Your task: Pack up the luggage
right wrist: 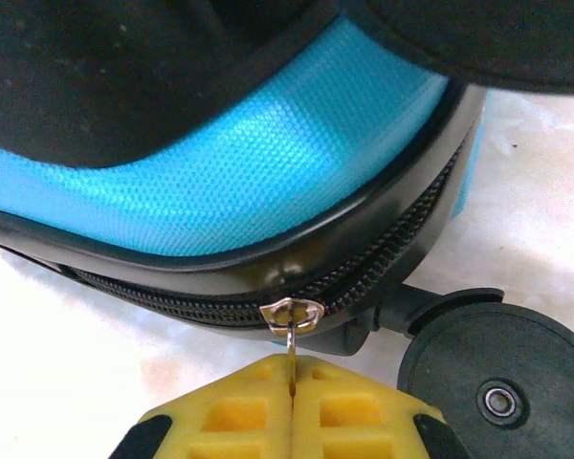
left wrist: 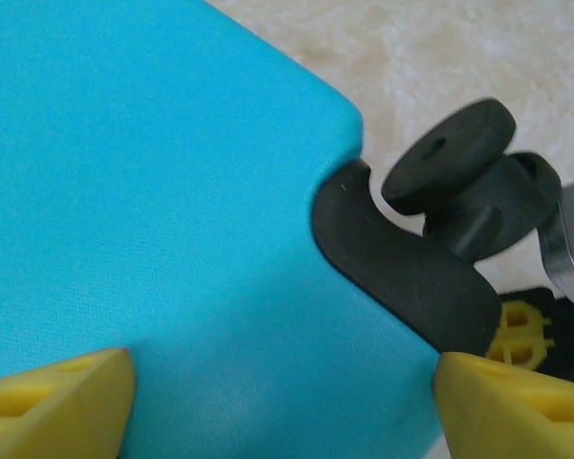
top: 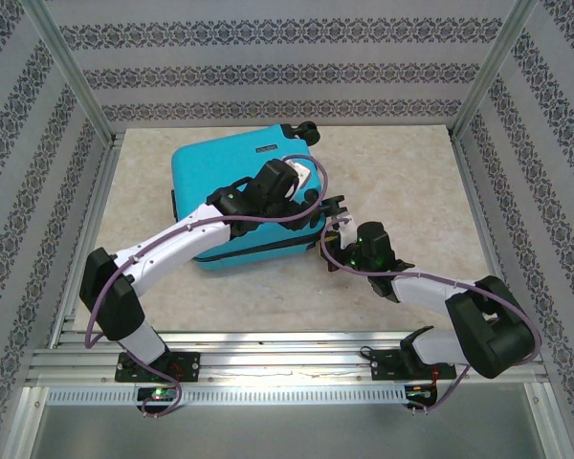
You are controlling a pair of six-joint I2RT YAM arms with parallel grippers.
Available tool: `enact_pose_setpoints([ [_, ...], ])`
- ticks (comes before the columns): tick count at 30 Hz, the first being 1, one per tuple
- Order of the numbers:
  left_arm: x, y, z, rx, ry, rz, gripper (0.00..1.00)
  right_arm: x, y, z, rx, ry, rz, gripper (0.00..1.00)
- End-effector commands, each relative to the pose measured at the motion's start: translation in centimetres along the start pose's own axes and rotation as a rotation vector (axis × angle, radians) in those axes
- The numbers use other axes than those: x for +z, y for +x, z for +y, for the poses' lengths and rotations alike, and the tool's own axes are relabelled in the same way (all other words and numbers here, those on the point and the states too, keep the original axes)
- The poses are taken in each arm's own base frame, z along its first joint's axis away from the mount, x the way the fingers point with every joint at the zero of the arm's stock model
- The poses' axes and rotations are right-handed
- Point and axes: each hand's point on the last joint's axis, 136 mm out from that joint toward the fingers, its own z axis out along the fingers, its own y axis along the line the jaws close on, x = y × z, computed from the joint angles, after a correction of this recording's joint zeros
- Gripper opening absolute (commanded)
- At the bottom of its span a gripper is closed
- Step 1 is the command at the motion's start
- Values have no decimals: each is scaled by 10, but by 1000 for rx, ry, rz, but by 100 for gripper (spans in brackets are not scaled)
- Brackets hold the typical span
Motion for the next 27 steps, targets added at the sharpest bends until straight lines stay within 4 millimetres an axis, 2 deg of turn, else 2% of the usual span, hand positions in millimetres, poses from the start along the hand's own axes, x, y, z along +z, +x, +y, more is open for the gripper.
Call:
enact_pose_setpoints([
  [1, -5, 2, -2, 0, 18, 47, 84, 1, -32, 12, -25, -53, -93, 0],
  [12, 15, -17, -9, -89, -38, 54, 89, 1, -29, 17, -18, -71, -92, 0],
  [22, 30, -22, 15, -37, -309, 125, 88, 0, -27, 20, -23, -77, -94, 0],
  [27, 31, -9, 32, 17, -445, 205, 86, -1, -26, 19, -24, -71, -98, 0],
])
